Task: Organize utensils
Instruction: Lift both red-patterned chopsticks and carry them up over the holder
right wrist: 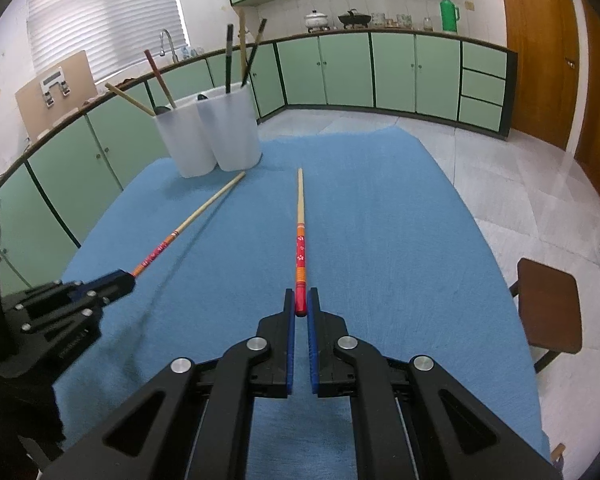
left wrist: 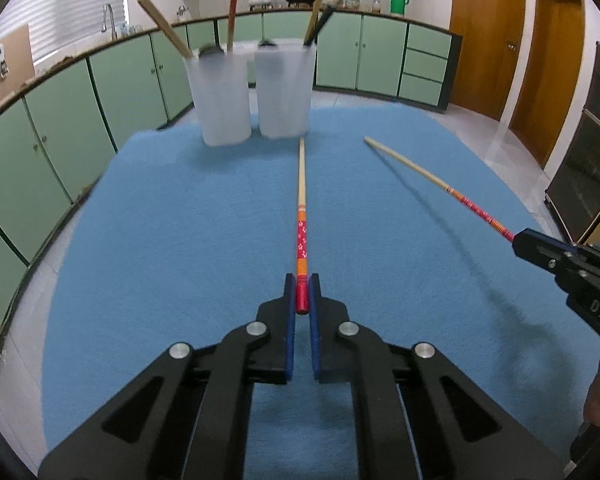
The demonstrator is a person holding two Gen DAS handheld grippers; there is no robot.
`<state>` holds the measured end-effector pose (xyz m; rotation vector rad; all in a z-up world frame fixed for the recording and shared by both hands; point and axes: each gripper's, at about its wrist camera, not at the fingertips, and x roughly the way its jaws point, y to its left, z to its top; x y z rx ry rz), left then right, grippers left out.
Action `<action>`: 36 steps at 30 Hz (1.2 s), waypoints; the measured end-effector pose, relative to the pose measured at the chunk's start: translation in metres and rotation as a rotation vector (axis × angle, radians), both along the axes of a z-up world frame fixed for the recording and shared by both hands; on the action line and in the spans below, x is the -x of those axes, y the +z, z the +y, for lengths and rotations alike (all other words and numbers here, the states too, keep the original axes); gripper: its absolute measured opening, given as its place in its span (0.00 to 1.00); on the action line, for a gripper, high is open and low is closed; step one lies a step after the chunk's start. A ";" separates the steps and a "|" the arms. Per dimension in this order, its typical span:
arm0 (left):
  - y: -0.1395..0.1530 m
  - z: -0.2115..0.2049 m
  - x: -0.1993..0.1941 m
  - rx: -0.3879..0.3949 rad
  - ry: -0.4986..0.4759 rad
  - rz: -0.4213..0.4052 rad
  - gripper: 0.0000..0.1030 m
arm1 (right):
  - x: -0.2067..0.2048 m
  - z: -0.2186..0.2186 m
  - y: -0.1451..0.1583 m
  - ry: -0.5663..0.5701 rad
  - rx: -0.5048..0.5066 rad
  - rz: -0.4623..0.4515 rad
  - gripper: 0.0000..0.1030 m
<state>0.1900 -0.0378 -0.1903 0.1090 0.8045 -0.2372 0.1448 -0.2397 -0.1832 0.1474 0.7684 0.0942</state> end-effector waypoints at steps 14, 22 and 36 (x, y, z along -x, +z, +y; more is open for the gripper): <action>0.067 0.011 0.017 0.029 -0.021 -0.145 0.05 | 0.003 0.001 0.041 0.018 0.019 -0.079 0.06; 0.100 0.017 0.017 0.052 -0.050 -0.214 0.05 | -0.005 0.004 0.077 0.063 0.024 -0.129 0.06; 0.154 0.033 0.011 0.093 -0.098 -0.309 0.05 | -0.035 0.019 0.149 0.209 -0.005 -0.154 0.06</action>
